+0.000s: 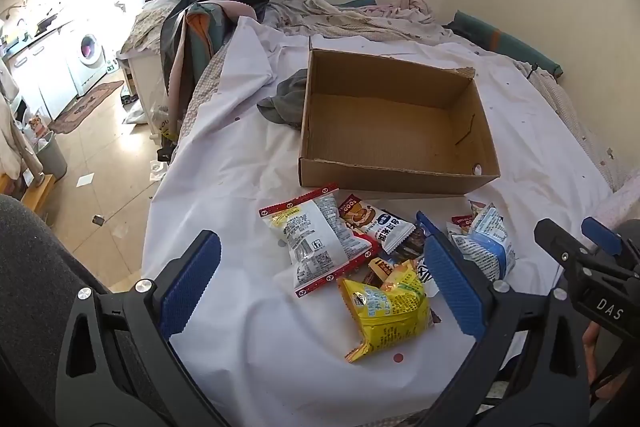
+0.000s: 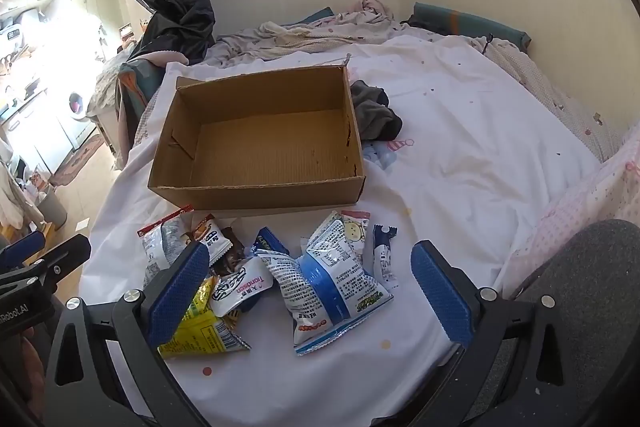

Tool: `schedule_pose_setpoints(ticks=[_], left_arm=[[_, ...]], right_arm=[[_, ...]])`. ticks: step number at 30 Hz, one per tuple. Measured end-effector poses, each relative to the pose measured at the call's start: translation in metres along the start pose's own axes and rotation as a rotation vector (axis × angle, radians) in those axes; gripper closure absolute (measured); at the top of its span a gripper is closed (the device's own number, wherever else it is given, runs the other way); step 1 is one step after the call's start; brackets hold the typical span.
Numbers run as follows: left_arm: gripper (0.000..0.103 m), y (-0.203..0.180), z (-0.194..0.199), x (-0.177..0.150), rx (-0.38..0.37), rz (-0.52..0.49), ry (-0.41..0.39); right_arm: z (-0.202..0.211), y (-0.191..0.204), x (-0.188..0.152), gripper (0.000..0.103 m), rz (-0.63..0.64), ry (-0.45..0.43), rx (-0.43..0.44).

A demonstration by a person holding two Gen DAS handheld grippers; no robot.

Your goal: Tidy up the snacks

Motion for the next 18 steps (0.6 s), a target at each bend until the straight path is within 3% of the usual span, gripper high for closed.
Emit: schedule_pose_setpoints(ticks=[18], left_arm=[[0.002, -0.0003, 0.0015, 0.0017, -0.001, 0.002, -0.003]], right_arm=[[0.0004, 0.0008, 0.0012, 0.000, 0.007, -0.002, 0.000]])
Point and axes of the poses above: each gripper's, at about its wrist camera, not at the fingertips, and z roughly against the way its jaws point, y to its left, x to its top, the point moved 10 cm from there along -z, roughly the way its jaws point, and after that the axes turned 11 degrees about z, right-handed, at the moved point
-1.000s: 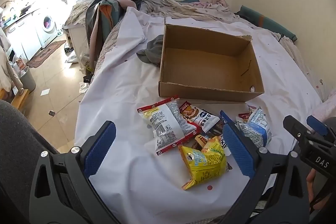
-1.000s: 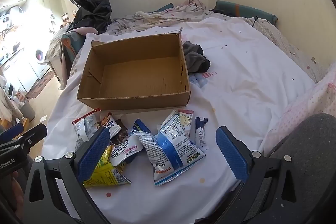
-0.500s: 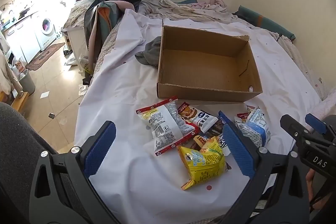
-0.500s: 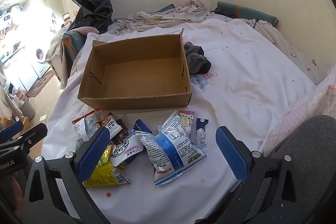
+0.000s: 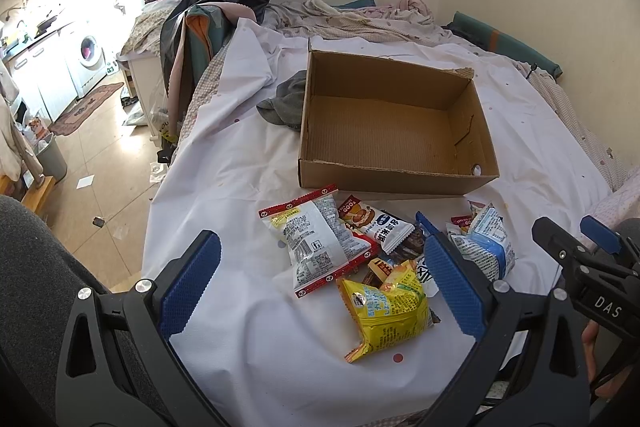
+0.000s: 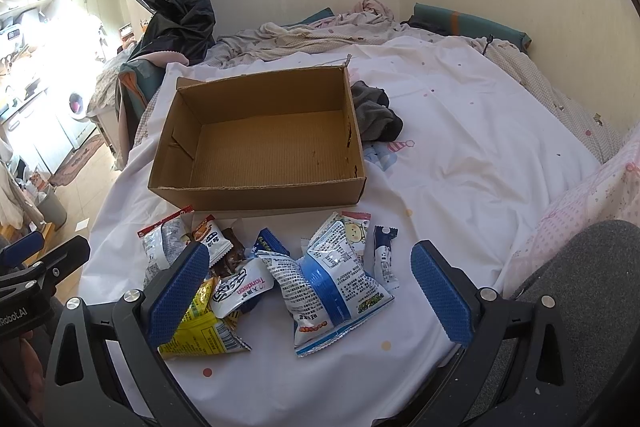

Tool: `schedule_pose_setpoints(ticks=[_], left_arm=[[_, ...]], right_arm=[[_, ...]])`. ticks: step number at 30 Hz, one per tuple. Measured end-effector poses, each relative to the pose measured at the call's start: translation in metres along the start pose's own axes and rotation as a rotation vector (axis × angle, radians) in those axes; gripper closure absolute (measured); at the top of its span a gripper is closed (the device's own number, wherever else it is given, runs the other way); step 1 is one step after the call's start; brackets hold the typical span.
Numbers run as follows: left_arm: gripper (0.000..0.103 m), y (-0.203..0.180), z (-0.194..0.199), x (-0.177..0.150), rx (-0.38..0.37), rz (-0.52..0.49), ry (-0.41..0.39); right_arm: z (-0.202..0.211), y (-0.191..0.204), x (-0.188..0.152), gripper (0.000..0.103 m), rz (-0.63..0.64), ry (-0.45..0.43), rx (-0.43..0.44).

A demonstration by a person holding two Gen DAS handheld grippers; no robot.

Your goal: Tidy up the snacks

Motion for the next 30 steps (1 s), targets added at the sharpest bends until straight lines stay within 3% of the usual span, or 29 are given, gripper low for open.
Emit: schedule_pose_setpoints(ticks=[30], left_arm=[[0.002, -0.0021, 0.0036, 0.0039, 0.004, -0.002, -0.004]], right_arm=[[-0.0020, -0.0001, -0.0014, 0.000, -0.006, 0.006, 0.004]])
Point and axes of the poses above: each gripper's, at about its wrist camera, not at the fingertips, and z roughly against the way its jaws point, y to its left, x to its top, the point moved 10 cm from there along -z, roughly the way its jaws point, and after that the axes turned 11 degrees about z, right-handed, at the moved point
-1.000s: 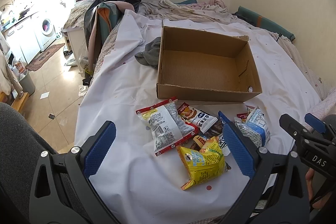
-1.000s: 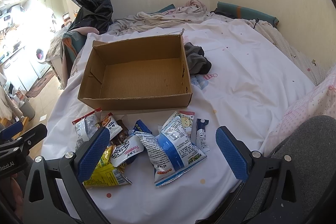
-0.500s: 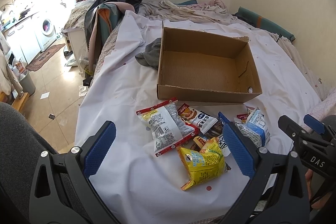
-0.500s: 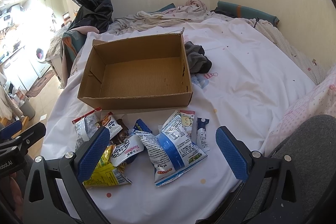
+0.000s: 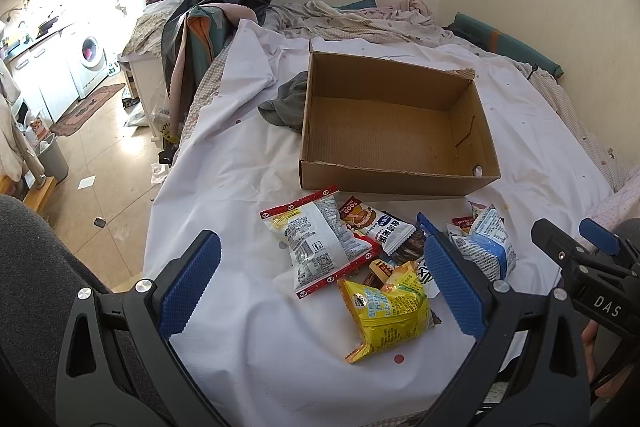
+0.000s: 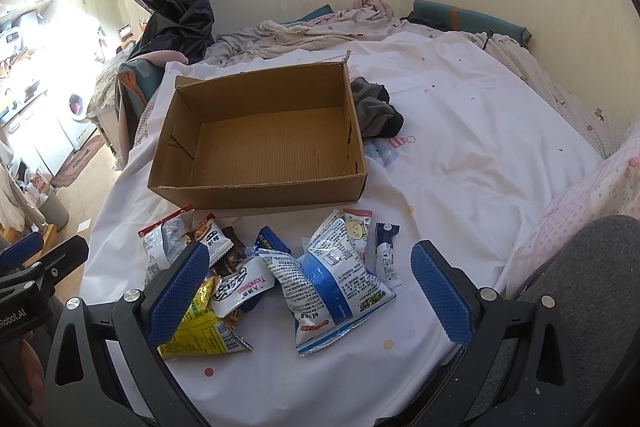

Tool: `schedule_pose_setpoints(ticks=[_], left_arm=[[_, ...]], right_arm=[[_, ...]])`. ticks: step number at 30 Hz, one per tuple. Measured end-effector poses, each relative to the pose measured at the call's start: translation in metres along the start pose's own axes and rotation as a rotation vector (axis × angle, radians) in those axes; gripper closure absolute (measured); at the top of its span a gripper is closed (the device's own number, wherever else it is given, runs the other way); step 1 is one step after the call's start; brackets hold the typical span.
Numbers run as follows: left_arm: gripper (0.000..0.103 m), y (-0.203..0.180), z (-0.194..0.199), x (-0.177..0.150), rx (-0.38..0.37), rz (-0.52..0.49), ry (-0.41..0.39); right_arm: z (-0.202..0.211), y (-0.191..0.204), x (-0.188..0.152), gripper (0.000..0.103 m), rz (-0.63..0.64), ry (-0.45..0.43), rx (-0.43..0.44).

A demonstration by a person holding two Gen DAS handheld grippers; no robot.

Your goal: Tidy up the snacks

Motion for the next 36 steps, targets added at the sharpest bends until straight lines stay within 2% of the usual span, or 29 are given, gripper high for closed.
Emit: schedule_pose_setpoints(ticks=[36], left_arm=[[0.002, 0.0066, -0.0038, -0.0021, -0.005, 0.011, 0.020]], right_arm=[[-0.0046, -0.0031, -0.0024, 0.000, -0.033, 0.016, 0.004]])
Point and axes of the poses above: each gripper's, at about its wrist camera, not at the fingertips, and z roughly against the way its jaws point, y to its left, x to its top, the point moved 10 cm from there along -z, roughly the way its jaws point, and after that the axes turned 11 degrees about z, right-handed, at the moved point
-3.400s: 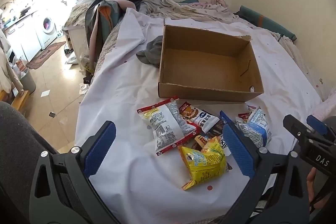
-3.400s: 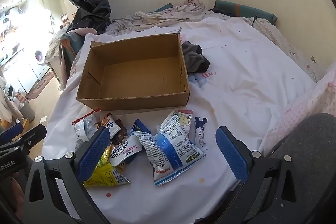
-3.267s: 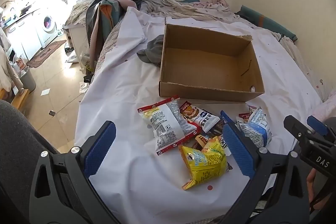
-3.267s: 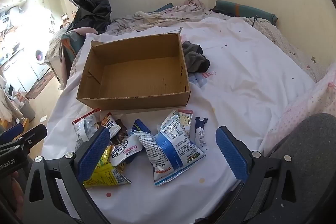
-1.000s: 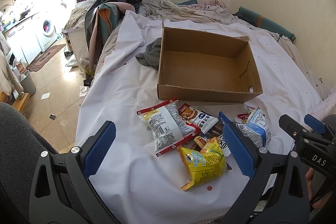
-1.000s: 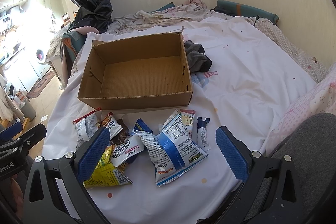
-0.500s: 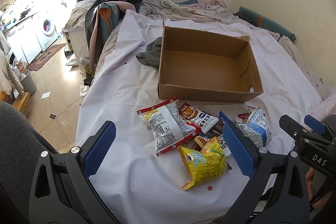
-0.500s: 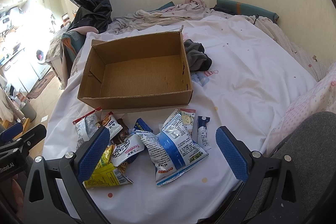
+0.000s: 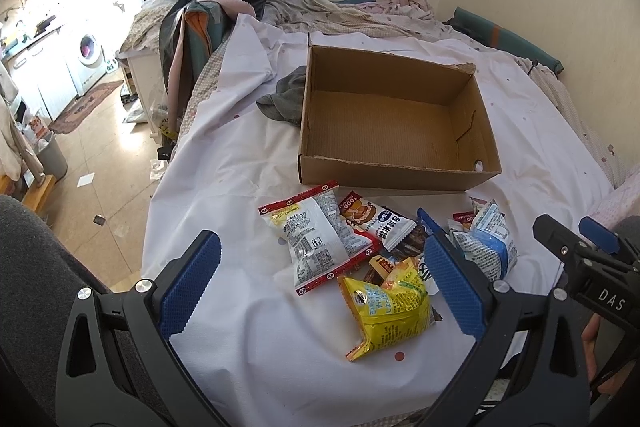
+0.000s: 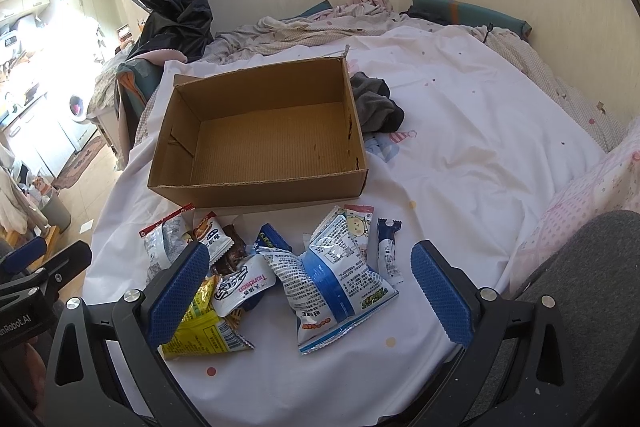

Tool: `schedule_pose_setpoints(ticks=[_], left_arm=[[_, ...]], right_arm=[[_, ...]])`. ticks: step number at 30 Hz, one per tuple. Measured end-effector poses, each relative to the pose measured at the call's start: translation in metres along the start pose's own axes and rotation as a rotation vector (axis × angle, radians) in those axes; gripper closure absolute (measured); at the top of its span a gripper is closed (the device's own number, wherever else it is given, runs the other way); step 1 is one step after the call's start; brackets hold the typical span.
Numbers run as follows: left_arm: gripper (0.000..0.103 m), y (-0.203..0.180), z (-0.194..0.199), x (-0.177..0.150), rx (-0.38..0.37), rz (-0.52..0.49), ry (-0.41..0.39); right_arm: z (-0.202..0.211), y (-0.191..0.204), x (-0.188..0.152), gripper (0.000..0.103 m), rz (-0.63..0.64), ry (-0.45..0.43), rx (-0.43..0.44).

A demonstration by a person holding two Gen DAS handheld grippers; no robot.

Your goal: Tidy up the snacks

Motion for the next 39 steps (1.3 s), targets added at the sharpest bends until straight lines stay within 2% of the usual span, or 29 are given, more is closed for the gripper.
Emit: schedule_pose_setpoints(ticks=[2, 8, 11, 14, 18, 21, 29, 31, 32, 33, 34, 36, 39], left_arm=[[0.002, 0.011, -0.002, 0.003, 0.012, 0.044, 0.003], [0.002, 0.030, -0.019, -0.003, 0.036, 0.127, 0.085], [0.002, 0.026, -0.028, -0.013, 0.045, 0.112, 0.137], [0.002, 0.011, -0.040, -0.031, 0.041, 0.085, 0.225], [0.003, -0.014, -0.063, -0.070, 0.027, 0.075, 0.370], [0.003, -0.023, -0.080, -0.092, 0.064, 0.044, 0.404], [0.003, -0.037, -0.100, -0.111, 0.070, 0.057, 0.458], [0.015, -0.038, -0.103, -0.115, 0.054, 0.059, 0.470], [0.029, -0.039, -0.104, -0.117, 0.044, 0.059, 0.481], [0.038, -0.039, -0.103, -0.118, 0.035, 0.064, 0.491], [0.039, -0.038, -0.102, -0.117, 0.035, 0.071, 0.494], [0.049, -0.034, -0.096, -0.115, 0.024, 0.085, 0.492], [0.053, -0.031, -0.086, -0.112, 0.007, 0.080, 0.500]], right_arm=[[-0.001, -0.006, -0.001, 0.000, -0.036, 0.007, 0.002], [-0.008, -0.022, -0.008, 0.000, -0.145, 0.046, 0.028], [-0.011, -0.024, -0.011, 0.000, -0.156, 0.060, 0.037], [-0.013, -0.026, -0.013, 0.000, -0.168, 0.072, 0.043], [-0.016, -0.030, -0.014, 0.000, -0.183, 0.088, 0.049], [-0.016, -0.028, -0.016, 0.000, -0.176, 0.096, 0.043], [-0.017, -0.029, -0.017, 0.000, -0.166, 0.099, 0.031], [-0.017, -0.029, -0.016, 0.000, -0.157, 0.094, 0.027], [-0.018, -0.029, -0.015, 0.000, -0.153, 0.093, 0.027], [-0.017, -0.027, -0.014, 0.000, -0.147, 0.091, 0.026], [-0.018, -0.027, -0.014, 0.000, -0.145, 0.091, 0.025], [-0.018, -0.027, -0.015, 0.000, -0.146, 0.093, 0.029], [-0.018, -0.031, -0.014, 0.000, -0.173, 0.096, 0.039]])
Point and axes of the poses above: each gripper's, at about its wrist camera, not at the fingertips, and z roughly against the way its jaws point, y to its left, x to its top, the point moved 10 cm from there along -z, roughly the way its jaws point, and after that the axes turned 11 degrees about z, right-handed, at the moved point
